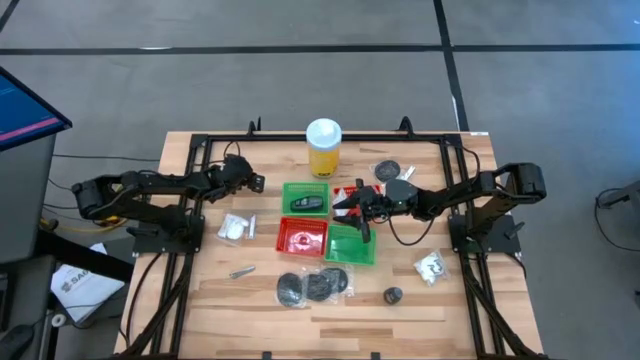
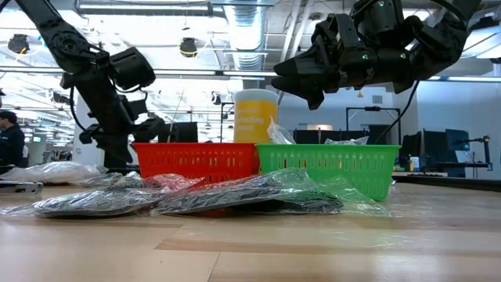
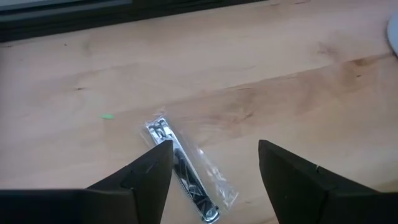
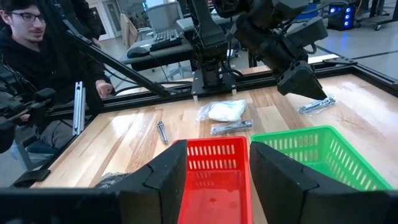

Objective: Pick & Place Travel size toiletries
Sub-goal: Put the nail cutter into the right green bin

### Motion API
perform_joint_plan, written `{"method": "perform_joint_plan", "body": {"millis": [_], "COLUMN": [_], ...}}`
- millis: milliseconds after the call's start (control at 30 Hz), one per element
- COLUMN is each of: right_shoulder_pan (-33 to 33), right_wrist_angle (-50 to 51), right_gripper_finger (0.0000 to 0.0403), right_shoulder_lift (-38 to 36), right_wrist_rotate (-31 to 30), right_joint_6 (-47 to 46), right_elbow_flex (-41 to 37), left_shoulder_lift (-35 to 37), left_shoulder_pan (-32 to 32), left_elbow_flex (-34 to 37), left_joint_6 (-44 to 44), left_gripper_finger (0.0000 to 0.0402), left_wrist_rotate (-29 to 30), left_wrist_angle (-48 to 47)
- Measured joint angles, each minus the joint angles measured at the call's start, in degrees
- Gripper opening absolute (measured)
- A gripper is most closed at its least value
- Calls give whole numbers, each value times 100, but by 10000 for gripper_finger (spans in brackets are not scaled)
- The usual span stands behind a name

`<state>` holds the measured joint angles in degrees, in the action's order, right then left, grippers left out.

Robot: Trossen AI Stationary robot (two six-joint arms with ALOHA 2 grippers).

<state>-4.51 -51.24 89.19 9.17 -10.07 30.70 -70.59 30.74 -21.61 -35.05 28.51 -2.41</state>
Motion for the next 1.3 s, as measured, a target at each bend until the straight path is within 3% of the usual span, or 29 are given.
{"method": "perform_joint_plan", "body": {"millis": [300,1000,1300], "right_shoulder_pan": [0,11,11], "right_wrist_angle": [-2,-28,-26], "right_gripper_finger": [166,162,159], "right_shoulder_lift": [0,0,0], "right_wrist_rotate": [0,0,0], "right_joint_6": [0,0,0], "right_elbow_flex": [0,0,0], "left_shoulder_lift": [-506,-1305,-1309], "left_shoulder_pan": [0,-2,0], "left_elbow_flex": [-2,-28,-24], "left_joint_6": [-140,-359,-196], "left_gripper_finger": [199,196,177], "left_wrist_rotate": [16,284,260], "left_wrist_angle": [-27,424,447]}}
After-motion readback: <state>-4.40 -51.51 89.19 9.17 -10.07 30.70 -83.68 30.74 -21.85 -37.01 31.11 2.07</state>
